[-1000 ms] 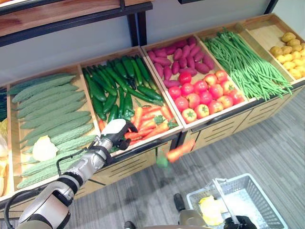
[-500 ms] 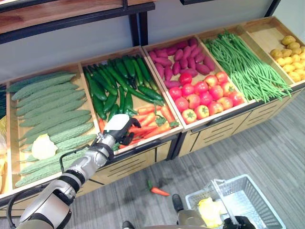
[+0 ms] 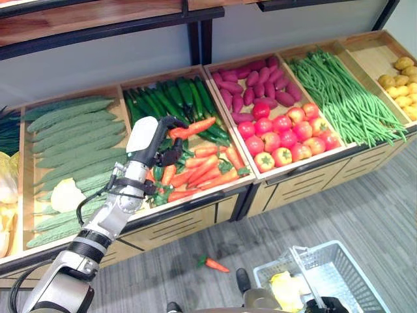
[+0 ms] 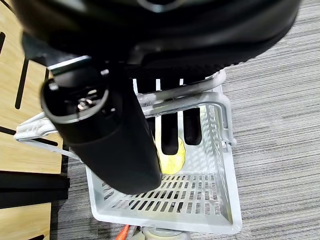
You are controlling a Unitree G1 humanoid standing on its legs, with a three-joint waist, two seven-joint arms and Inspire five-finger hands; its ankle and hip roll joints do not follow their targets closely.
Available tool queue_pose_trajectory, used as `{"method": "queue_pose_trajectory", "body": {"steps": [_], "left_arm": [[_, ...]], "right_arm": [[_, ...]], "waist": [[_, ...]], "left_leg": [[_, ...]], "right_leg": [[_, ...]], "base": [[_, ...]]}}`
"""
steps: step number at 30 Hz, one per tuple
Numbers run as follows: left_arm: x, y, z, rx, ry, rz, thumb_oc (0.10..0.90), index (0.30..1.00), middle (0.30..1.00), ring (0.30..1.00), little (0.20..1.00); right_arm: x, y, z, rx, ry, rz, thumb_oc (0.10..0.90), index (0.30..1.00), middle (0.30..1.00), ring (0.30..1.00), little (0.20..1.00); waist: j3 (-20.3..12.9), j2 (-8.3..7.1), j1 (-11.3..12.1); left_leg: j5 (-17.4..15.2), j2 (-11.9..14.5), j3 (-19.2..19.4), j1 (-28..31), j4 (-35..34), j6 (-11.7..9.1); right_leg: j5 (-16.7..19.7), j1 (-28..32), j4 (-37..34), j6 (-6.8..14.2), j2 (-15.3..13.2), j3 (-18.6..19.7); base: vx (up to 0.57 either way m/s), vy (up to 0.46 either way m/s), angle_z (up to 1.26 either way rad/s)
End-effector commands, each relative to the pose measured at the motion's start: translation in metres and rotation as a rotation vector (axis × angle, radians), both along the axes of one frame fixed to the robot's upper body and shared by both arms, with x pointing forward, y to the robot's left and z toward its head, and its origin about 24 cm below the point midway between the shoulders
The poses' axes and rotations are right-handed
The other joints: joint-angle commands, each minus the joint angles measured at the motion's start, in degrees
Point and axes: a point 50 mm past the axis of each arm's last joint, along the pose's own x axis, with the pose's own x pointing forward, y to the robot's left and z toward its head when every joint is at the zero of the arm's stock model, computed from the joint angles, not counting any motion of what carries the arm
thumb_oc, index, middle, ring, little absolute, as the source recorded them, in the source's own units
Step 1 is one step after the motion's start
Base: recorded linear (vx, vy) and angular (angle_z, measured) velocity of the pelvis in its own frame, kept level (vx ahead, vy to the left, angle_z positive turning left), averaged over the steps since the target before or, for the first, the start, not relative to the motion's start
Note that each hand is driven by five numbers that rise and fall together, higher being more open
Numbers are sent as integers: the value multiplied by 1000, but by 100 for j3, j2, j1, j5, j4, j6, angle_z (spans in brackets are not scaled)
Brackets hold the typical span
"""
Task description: Get the vegetables into the basket
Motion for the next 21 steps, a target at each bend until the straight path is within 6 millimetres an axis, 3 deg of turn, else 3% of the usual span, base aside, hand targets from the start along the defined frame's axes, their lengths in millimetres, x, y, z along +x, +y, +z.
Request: {"method": "queue_pose_trajectory", "body": {"steps": [1, 4, 10, 12, 13, 21], "left_arm": [[0, 1, 61, -286, -239, -117, 400, 300, 300, 300, 300], [-7, -1, 55, -549, -164, -246, 400, 300, 300, 300, 300], [-20, -22, 11, -924, 124, -486, 400, 300, 300, 300, 300], [-22, -23, 8, -954, 142, -504, 400, 300, 300, 300, 300], [-25, -30, -6, -1027, 213, -527, 400, 300, 300, 300, 300], [-37, -40, -27, -1149, 326, -584, 400, 300, 300, 300, 300]], "right_arm": [[3, 5, 0, 5, -36, 26, 400, 300, 300, 300, 300], [1, 3, 0, 4, -33, 22, 400, 300, 300, 300, 300], [-4, 3, -1, 12, 1, 22, 400, 300, 300, 300, 300], [-5, 3, -1, 14, 5, 21, 400, 300, 300, 300, 300], [-5, 4, -2, 20, 8, 25, 400, 300, 300, 300, 300], [-8, 7, -4, 32, 15, -8, 400, 300, 300, 300, 300]], "waist": [[-355, -234, 39], [-361, -223, 35], [-379, -173, 56], [-383, -169, 57], [-380, -169, 54], [-344, -165, 74]], "left_leg": [[231, 129, -222, -126, 10, -148], [242, 128, -225, -106, 10, -145], [269, 119, -256, -115, 10, -128], [266, 114, -265, -113, 10, -122], [267, 111, -263, -110, 10, -116], [234, 71, -244, -61, 10, -80]], "right_leg": [[-63, -46, 295, 330, -331, -449], [-56, -21, 292, 321, -327, -468], [-42, -7, 289, 292, -340, -492], [-42, 1, 288, 290, -345, -489], [-45, 6, 289, 286, -346, -502], [-78, 18, 320, 284, -360, -481]], "base": [[0, 0, 0], [0, 0, 0], [0, 0, 0], [0, 0, 0], [0, 0, 0], [3, 4, 0]]}}
